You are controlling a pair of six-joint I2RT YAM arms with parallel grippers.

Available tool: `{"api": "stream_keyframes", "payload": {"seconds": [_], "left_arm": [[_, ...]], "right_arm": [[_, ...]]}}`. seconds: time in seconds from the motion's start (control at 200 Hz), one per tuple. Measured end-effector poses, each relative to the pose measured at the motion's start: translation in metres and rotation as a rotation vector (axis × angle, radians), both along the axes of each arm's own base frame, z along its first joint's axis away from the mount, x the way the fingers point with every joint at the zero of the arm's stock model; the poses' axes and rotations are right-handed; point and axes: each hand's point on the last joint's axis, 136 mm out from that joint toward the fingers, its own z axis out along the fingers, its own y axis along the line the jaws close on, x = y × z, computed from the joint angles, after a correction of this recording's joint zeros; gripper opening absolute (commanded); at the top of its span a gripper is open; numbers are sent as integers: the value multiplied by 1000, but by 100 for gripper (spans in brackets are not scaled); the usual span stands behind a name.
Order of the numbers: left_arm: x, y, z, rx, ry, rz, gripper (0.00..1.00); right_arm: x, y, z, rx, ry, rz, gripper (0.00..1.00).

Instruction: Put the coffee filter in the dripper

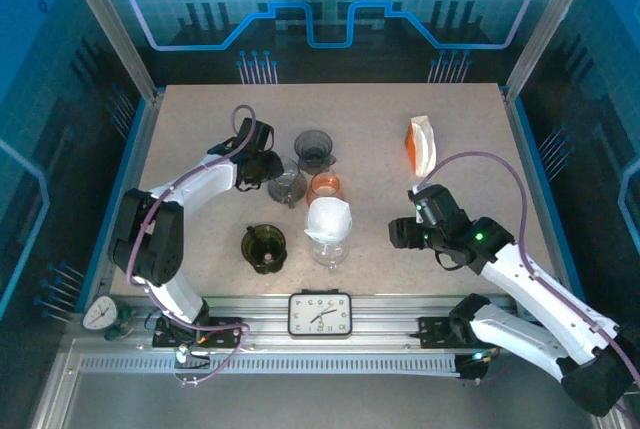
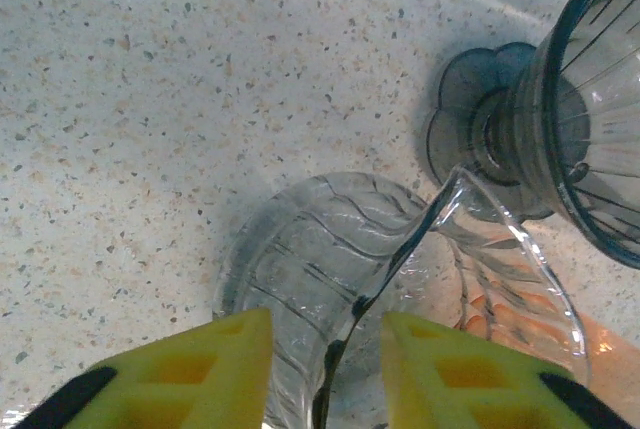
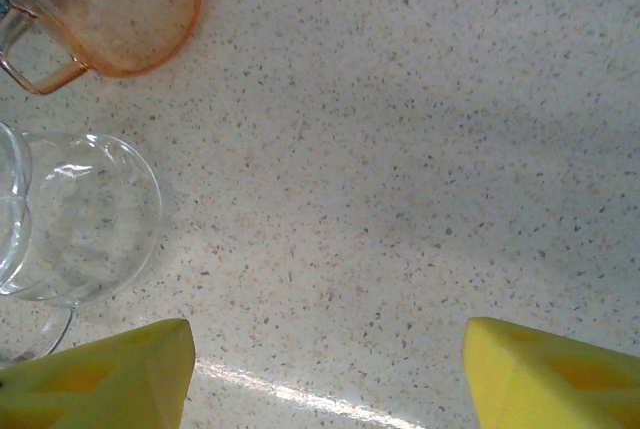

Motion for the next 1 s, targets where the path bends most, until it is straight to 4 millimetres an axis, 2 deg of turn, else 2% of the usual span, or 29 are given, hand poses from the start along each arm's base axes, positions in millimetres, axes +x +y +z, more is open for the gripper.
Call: {"api": "stream_keyframes", "payload": {"seconds": [0.23, 0.47, 0.74, 1.001], "left_arm": [[-5, 3, -8, 35, 30, -16, 18], [-10, 7, -8, 60, 42, -23, 0], [-27, 10, -7, 62, 84, -33, 0], [-53, 16, -1, 19, 115, -39, 0]], "right_arm": [[-3, 2, -14, 23, 42, 2, 73], [-12, 23, -46, 86, 158, 70, 72], [-24, 56, -74, 223, 258, 174, 69], [-21, 83, -83, 358, 268, 238, 66]]}}
